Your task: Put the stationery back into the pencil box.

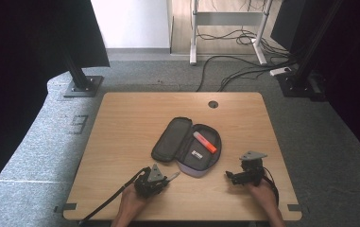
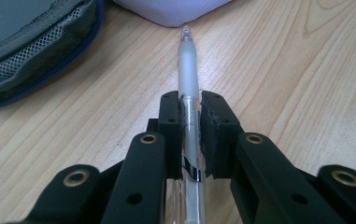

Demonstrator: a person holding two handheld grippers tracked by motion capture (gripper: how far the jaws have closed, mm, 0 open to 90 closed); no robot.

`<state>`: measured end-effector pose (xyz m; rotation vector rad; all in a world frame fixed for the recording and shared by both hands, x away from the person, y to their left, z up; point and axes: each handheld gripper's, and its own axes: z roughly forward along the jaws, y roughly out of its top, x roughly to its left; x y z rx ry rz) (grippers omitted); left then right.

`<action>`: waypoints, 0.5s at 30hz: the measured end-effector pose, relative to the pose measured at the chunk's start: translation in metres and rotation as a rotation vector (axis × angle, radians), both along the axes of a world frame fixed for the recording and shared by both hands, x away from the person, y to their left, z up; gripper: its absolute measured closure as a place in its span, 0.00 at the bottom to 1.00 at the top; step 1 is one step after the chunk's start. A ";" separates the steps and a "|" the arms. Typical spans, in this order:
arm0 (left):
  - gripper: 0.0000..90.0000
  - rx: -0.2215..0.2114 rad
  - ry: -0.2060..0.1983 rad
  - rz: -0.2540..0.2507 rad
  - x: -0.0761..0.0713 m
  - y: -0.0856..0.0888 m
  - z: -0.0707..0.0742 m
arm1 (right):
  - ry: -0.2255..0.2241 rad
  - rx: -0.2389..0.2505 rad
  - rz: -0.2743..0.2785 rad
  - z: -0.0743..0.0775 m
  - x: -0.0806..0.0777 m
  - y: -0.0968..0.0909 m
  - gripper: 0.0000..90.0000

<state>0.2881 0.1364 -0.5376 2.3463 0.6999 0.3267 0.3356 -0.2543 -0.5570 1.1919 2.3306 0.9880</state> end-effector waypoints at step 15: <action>0.89 -0.055 0.008 -0.020 -0.002 0.008 0.012 | 0.001 0.000 0.000 0.000 0.000 0.000 0.00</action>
